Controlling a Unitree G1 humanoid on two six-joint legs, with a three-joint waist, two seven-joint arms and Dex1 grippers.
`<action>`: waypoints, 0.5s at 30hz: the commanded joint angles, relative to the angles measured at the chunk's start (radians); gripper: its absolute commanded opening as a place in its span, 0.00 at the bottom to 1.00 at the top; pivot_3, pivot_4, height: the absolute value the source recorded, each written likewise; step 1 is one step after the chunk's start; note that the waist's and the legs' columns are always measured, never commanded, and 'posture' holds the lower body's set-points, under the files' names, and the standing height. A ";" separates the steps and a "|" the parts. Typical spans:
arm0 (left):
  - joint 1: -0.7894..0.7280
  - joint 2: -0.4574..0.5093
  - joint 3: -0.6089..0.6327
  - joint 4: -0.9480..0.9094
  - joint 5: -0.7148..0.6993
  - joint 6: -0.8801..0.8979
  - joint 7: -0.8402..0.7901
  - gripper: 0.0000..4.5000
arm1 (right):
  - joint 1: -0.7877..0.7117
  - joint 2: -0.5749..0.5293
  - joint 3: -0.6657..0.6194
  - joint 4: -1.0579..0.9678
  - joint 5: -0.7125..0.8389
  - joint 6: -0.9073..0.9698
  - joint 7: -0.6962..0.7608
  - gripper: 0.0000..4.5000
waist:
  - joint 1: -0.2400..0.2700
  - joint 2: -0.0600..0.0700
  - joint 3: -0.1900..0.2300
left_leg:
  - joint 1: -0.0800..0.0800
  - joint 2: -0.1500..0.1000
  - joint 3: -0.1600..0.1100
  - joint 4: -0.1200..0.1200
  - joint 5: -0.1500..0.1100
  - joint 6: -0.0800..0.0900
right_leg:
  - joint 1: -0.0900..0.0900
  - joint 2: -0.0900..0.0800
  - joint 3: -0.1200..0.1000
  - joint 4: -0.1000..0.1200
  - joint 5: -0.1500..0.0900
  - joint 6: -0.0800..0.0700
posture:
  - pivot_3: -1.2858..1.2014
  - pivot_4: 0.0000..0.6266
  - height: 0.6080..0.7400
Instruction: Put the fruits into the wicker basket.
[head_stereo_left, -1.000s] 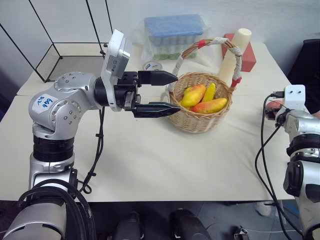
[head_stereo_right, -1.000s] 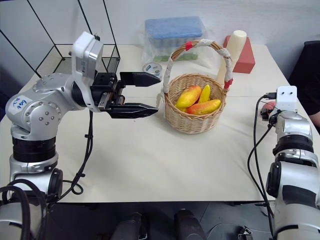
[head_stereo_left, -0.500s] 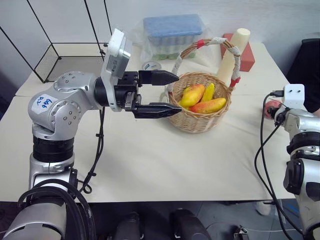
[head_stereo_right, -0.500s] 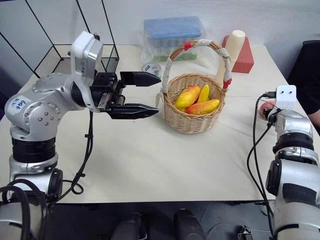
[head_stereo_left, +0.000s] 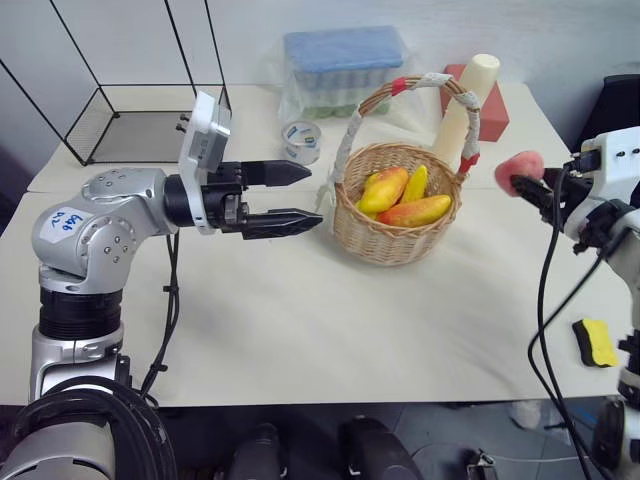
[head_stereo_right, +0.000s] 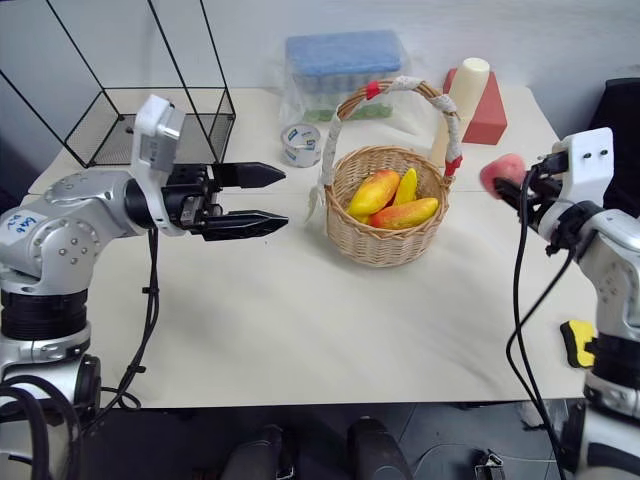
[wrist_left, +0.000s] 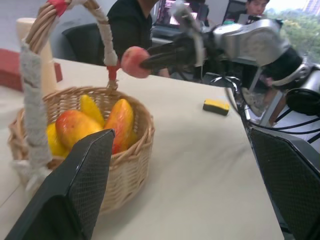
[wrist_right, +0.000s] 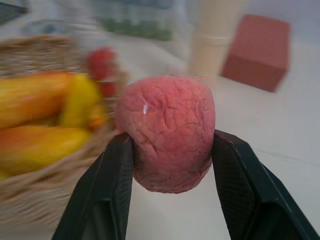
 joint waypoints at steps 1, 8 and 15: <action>-0.019 0.012 0.007 0.042 0.037 -0.046 -0.009 1.00 | -0.011 0.015 -0.081 -0.214 0.235 0.169 -0.011 0.42 | 0.004 0.000 0.000 | 0.000 0.000 0.000 0.000 0.000 0.000 | 0.000 0.000 0.000 0.000 0.000 0.000 | 0.52 0.24 1.00; -0.064 -0.031 -0.028 0.086 0.083 -0.091 -0.005 1.00 | -0.112 0.145 0.109 -0.234 0.201 0.148 -0.160 0.42 | 0.013 -0.002 0.001 | 0.000 -0.001 0.000 0.001 0.000 0.001 | 0.000 -0.001 0.000 -0.001 0.000 0.000 | 0.52 0.24 1.00; -0.082 -0.036 -0.037 0.069 0.081 -0.087 -0.016 1.00 | -0.164 0.177 0.245 -0.108 0.014 0.048 -0.242 0.77 | 0.012 -0.002 0.001 | -0.016 0.000 0.001 0.005 0.000 0.001 | -0.019 -0.002 0.000 0.010 0.000 0.000 | 0.52 0.24 1.00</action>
